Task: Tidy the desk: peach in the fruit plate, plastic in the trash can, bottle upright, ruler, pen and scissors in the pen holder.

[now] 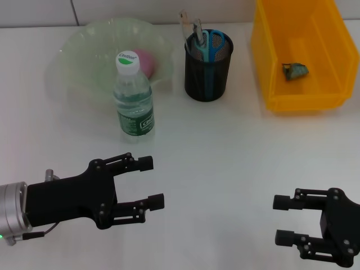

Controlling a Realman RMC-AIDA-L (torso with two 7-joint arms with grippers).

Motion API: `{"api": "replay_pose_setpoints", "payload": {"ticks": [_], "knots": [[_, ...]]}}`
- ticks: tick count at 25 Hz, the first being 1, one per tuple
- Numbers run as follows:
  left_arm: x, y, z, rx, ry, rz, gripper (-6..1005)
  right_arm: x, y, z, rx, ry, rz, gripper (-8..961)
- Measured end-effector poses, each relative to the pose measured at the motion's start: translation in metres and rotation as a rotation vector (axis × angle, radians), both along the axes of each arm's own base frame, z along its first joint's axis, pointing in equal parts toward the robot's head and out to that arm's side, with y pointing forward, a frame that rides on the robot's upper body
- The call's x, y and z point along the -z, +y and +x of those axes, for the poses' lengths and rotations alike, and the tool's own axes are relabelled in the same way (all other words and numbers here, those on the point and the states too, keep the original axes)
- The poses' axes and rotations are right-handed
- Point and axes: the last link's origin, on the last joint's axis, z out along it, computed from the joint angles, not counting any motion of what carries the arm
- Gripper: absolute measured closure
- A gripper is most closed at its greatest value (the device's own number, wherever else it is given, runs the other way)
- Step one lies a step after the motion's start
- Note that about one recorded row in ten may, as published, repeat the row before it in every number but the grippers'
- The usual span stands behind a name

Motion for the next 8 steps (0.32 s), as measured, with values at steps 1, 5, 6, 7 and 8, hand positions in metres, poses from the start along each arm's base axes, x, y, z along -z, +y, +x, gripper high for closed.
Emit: {"api": "replay_pose_setpoints", "payload": {"ticks": [1,5,6,7,8], "knots": [[-0.0001,0.0001,0.0002,-0.001,-0.001,-0.002,186,0.0002,0.0000,-0.0001,0.000,0.000,-0.001,367],[-0.0006,0.0005,0.0005,0.000,0.000,-0.004,186,0.0009,0.0002,-0.0009,-0.002,0.002,-0.002,367],[-0.0008,0.0007,0.0010,0.002,0.000,-0.005,186,0.0009,0.0003,-0.0010,-0.003,0.002,-0.002,367],[-0.0008,0.0007,0.0010,0.002,0.000,-0.005,186,0.0009,0.0002,-0.0010,-0.003,0.002,-0.002,367],[-0.0008,0.0011,0.0016,0.006,-0.001,-0.006,186,0.0009,0.0002,-0.0010,-0.003,0.002,-0.003,367]]}}
